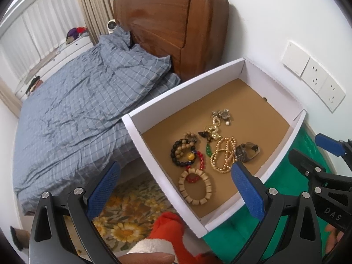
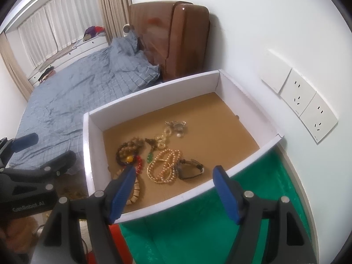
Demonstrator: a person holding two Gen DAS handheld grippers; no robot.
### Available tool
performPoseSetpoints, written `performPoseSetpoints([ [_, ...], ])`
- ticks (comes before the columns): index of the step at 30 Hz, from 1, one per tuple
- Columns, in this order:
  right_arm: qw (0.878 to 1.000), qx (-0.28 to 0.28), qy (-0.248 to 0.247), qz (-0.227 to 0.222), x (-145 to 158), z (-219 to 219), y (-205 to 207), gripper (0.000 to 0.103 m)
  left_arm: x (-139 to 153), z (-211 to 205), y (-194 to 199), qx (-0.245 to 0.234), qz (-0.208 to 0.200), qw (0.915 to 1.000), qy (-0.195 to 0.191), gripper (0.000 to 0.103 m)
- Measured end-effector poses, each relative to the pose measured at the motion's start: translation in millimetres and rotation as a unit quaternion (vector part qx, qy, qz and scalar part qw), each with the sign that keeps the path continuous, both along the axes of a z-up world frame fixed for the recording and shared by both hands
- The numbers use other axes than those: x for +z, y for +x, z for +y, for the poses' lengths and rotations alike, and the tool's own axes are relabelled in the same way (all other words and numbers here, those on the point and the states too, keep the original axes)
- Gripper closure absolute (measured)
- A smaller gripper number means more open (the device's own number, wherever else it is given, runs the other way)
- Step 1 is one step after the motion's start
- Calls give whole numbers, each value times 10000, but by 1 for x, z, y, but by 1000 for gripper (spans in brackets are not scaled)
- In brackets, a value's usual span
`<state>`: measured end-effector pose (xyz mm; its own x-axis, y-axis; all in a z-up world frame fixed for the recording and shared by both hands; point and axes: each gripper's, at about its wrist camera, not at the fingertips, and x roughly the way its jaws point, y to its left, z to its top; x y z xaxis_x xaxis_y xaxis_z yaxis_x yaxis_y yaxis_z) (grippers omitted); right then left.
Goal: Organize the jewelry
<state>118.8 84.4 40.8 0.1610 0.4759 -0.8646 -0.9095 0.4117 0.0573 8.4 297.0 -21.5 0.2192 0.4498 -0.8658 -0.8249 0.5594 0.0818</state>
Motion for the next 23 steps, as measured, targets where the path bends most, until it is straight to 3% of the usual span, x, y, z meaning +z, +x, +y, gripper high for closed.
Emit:
performPoseSetpoints([
  [23,10000,69,-32,18,3,0,-1,24,3,4,0,-10,8,10000,-1,2],
])
